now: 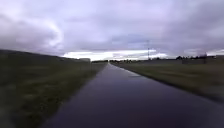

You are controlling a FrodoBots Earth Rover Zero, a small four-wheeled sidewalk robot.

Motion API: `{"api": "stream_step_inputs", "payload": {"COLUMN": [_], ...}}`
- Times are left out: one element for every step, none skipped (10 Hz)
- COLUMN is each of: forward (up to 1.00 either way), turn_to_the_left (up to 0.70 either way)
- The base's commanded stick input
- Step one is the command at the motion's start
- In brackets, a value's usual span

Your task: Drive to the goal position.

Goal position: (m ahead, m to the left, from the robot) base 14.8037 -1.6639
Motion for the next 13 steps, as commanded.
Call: {"api": "stream_step_inputs", "payload": {"forward": [0.7,0.7,0.7,0.7,0.7,0.7,0.7,0.7,0.7,0.7,0.7,0.7,0.7], "turn_to_the_left": [0.0,0.0,0.0,0.0,0.0,0.0,0.0,0.0,0.0,0.0,0.0,-0.27,-0.27]}}
